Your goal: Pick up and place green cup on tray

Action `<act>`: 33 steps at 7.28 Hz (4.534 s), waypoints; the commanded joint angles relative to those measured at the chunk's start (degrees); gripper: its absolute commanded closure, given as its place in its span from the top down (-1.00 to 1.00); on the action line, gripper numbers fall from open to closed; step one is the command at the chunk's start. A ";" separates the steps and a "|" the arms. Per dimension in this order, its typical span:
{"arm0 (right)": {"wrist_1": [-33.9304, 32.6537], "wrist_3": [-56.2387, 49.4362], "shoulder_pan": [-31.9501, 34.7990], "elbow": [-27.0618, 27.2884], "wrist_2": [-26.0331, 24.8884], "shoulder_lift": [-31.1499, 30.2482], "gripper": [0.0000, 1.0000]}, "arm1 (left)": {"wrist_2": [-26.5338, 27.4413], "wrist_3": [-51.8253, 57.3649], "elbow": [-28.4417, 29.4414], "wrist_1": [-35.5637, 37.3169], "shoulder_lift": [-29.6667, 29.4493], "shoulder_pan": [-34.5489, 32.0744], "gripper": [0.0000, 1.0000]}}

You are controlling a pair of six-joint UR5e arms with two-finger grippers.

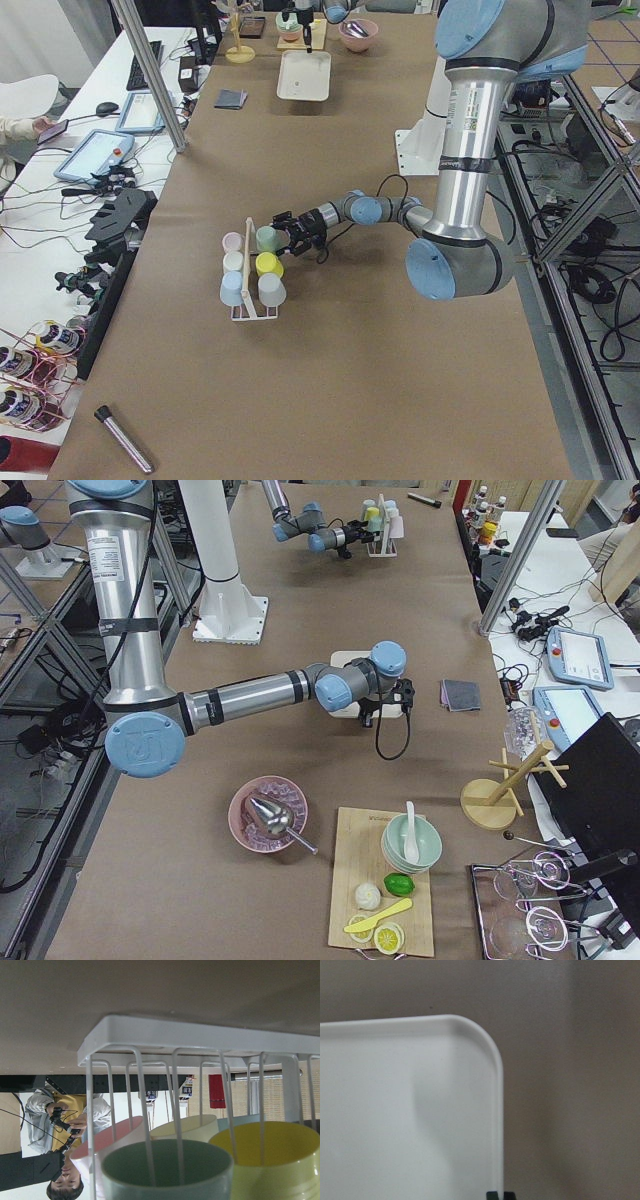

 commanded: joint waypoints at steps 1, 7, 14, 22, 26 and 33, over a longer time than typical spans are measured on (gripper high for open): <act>0.06 9.11 -2.88 1.91 2.32 3.29 -1.00 | 0.00 0.00 0.37 -0.11 -0.11 -0.44 0.96; 0.24 26.63 -23.08 0.95 -9.40 19.20 -1.00 | 0.00 0.00 1.51 -1.26 -1.42 -0.79 0.01; 6.82 33.15 -32.52 -7.31 -14.80 28.19 -1.00 | 4.57 4.13 -14.54 -1.17 6.81 -3.43 -0.79; 10.17 42.65 -30.68 -6.71 -16.21 26.44 1.00 | -21.01 -7.71 -20.90 -57.22 12.20 -3.43 -1.00; 9.38 28.24 -16.57 0.14 -7.19 13.56 1.00 | -45.92 -39.32 -14.95 -74.34 4.40 -3.26 -1.00; -5.10 -9.02 10.17 -1.60 -1.19 -5.29 0.99 | -62.13 -65.11 20.10 -109.16 -20.99 -0.44 -1.00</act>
